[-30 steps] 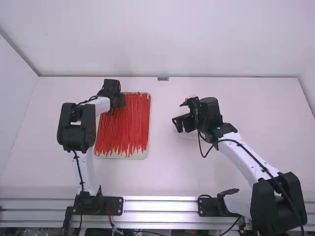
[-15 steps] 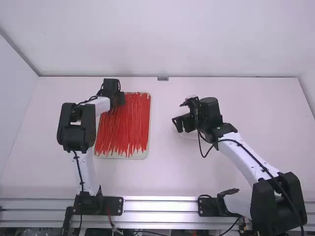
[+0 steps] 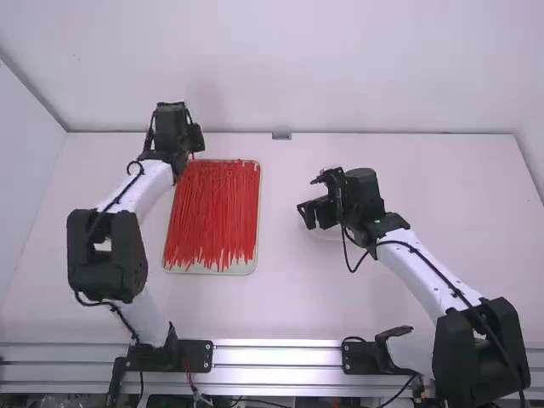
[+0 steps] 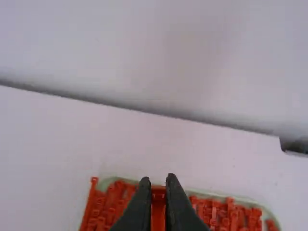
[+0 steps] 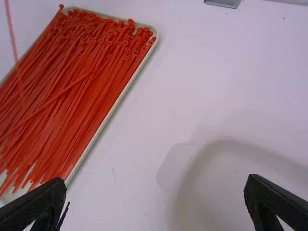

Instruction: Fasten the cable tie

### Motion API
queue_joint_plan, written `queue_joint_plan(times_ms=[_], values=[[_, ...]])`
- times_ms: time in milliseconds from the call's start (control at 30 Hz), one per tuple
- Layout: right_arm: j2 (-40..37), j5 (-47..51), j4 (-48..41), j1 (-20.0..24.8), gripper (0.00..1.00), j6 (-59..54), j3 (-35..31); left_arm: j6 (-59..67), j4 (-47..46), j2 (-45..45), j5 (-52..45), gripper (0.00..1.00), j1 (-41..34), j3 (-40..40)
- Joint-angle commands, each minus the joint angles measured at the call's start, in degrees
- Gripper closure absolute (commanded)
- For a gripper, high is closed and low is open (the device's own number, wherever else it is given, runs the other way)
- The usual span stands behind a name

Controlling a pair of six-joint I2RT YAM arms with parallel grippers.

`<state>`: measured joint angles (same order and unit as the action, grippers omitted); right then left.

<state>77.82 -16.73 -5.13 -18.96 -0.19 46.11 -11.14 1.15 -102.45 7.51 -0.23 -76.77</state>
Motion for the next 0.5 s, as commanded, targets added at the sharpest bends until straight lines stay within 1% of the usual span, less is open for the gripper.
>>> queue_joint_plan(times_ms=[0,200,300,400,467], values=[[0.1,0.0,-0.1,-0.3,0.01,0.2,1.9,0.5,-0.8,3.8,2.6,0.98,0.2,-0.5],[0.1,-0.5,0.0,-0.3,0.01,0.3,1.9,0.1,-3.8,8.4,2.3,0.98,0.2,-0.4],[0.1,-1.0,0.4,-0.3,0.01,0.3,1.9,0.1,-7.4,10.7,0.6,0.98,0.2,-0.4],[0.1,-4.4,1.7,-0.3,0.01,0.3,1.9,0.0,-11.1,12.3,-2.6,0.98,0.2,-0.2],[0.1,-6.1,2.3,-0.3,0.01,0.3,1.9,0.0,-11.8,12.9,-4.6,0.98,0.2,0.4]])
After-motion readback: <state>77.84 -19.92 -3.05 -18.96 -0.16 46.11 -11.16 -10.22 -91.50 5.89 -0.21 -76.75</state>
